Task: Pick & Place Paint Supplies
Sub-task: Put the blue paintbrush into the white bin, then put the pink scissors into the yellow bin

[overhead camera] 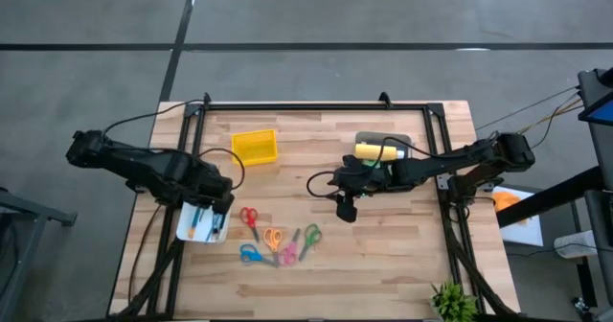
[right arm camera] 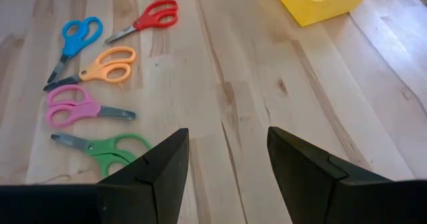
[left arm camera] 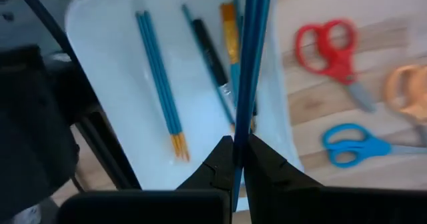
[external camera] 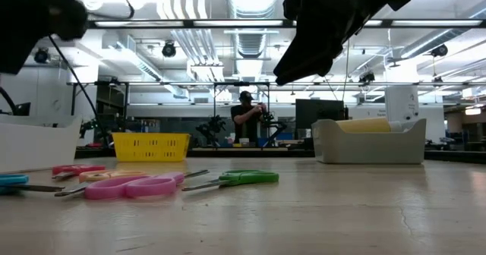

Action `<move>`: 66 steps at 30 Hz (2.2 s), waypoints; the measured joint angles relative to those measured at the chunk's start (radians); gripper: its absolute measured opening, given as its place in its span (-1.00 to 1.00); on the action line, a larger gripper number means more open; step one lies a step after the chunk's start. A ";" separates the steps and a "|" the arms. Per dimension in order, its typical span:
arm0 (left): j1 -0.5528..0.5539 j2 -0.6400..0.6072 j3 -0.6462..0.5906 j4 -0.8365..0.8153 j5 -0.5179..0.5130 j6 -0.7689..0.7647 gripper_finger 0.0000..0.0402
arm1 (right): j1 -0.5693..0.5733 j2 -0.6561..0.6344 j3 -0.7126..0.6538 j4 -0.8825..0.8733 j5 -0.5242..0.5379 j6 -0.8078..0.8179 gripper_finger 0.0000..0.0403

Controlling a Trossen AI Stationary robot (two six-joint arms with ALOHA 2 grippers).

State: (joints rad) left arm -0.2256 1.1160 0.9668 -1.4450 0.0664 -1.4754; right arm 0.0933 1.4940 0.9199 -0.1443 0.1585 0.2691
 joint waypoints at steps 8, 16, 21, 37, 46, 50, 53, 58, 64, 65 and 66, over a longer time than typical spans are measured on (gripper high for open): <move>-0.003 0.000 -0.193 0.171 0.158 0.000 -0.93 | 0.000 0.000 0.000 0.000 0.000 0.000 0.00; -0.005 0.000 -0.311 0.312 0.249 0.000 -0.93 | 0.000 0.000 -0.004 0.001 0.000 0.000 0.00; -0.005 0.000 -0.362 0.379 0.267 -0.002 -0.93 | 0.000 0.000 -0.008 0.001 0.000 0.000 0.00; -0.005 0.000 -0.384 0.403 0.249 -0.025 -0.91 | 0.000 0.000 -0.010 0.004 0.000 0.000 0.00; -0.005 0.000 -0.384 0.402 0.256 -0.022 -0.64 | 0.000 0.000 -0.010 0.004 0.000 0.001 0.00; -0.005 0.000 -0.384 0.402 0.257 -0.018 -0.48 | 0.000 0.000 -0.010 0.004 0.000 0.013 0.00; -0.005 0.000 -0.384 0.402 0.258 -0.018 -0.38 | 0.000 0.000 -0.010 0.004 0.000 0.013 0.00; -0.005 0.000 -0.384 0.402 0.259 -0.018 -0.26 | 0.000 0.000 -0.010 0.004 0.000 0.012 0.00; -0.005 0.000 -0.384 0.402 0.259 -0.017 -0.21 | 0.000 0.000 -0.010 0.003 0.000 0.012 0.00; -0.005 0.000 -0.384 0.402 0.258 -0.018 -0.21 | 0.000 0.000 -0.010 0.003 0.000 0.012 0.00; -0.005 0.000 -0.384 0.402 0.258 -0.018 -0.21 | 0.000 0.000 -0.010 0.003 0.000 0.012 0.00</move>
State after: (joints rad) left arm -0.2302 1.1164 0.5823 -1.0428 0.3248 -1.4929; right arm 0.0933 1.4940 0.9104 -0.1410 0.1581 0.2813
